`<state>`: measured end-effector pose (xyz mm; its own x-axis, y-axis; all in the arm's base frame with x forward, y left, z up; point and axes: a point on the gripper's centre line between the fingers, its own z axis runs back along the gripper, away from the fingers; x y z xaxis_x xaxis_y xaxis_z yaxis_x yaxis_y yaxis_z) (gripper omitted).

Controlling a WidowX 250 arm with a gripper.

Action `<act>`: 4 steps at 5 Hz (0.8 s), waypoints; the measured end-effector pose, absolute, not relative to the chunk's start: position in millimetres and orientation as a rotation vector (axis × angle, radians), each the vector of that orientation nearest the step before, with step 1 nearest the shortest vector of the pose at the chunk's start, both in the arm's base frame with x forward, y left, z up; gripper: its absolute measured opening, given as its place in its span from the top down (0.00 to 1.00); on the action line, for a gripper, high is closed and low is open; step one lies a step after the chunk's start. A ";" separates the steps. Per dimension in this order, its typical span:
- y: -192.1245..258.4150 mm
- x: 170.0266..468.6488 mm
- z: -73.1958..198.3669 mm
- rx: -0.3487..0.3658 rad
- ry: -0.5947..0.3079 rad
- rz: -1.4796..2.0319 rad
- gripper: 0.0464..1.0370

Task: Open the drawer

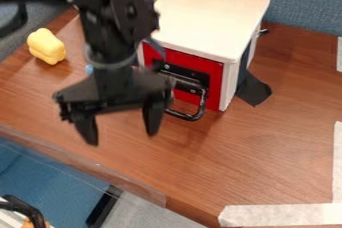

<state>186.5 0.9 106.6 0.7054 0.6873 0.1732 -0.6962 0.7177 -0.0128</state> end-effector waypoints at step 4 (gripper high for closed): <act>23.9 239.8 113.2 -0.003 -0.357 1.168 0.04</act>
<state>239.8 23.9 113.2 0.3421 0.8992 0.2726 -0.8982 0.3982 -0.1863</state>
